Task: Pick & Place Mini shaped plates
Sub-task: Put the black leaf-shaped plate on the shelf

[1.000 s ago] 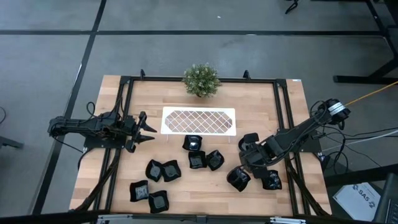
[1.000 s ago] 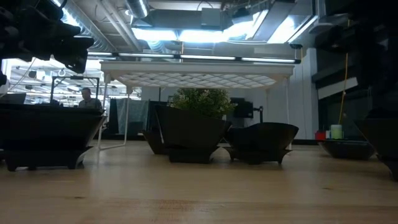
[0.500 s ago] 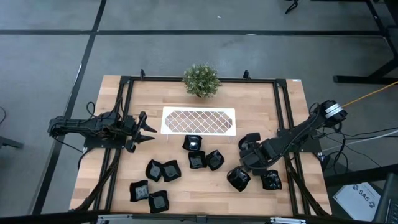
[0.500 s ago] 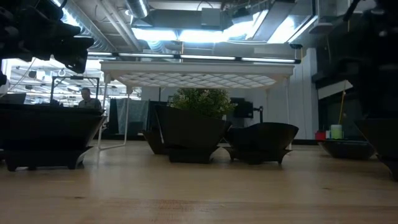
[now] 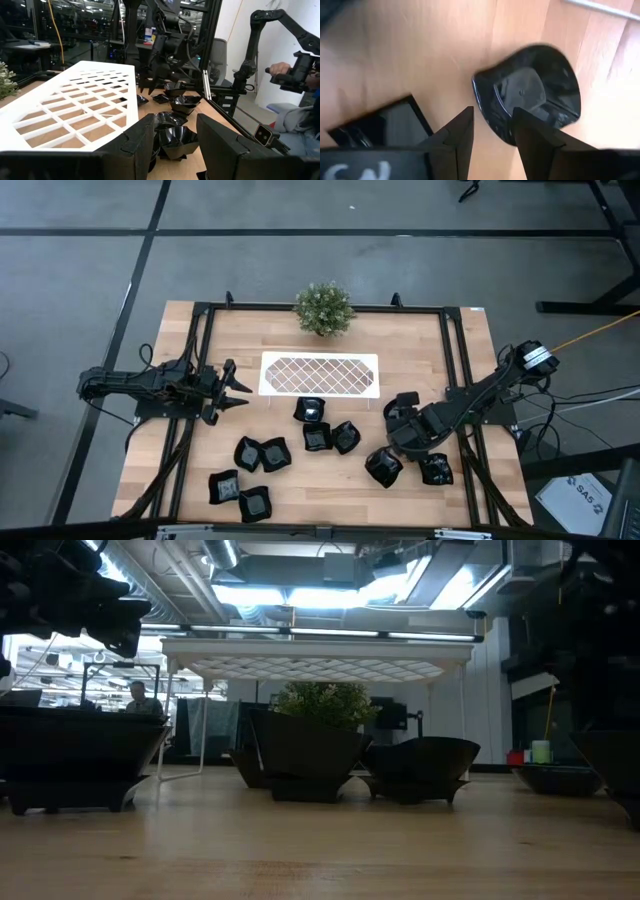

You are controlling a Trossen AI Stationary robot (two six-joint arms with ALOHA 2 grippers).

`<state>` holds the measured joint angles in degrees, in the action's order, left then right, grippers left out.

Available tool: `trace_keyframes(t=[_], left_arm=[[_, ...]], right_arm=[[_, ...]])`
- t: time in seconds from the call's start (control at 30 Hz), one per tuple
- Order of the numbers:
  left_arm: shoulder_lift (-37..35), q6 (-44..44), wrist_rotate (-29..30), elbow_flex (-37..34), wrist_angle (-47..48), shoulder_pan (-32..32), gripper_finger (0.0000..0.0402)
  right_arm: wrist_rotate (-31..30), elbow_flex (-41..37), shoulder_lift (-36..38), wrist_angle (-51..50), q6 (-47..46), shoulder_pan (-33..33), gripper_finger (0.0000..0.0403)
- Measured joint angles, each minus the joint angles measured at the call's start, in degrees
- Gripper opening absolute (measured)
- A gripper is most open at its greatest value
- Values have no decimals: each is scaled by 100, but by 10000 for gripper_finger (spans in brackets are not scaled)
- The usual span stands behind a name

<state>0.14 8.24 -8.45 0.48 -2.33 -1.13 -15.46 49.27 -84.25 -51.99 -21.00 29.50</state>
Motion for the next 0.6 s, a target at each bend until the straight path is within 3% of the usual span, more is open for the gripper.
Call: trace_keyframes(t=[0.6], left_arm=[[-2,-1,2,-1,0,-1,143]], right_arm=[[-701,182,0,31,324,0,136]])
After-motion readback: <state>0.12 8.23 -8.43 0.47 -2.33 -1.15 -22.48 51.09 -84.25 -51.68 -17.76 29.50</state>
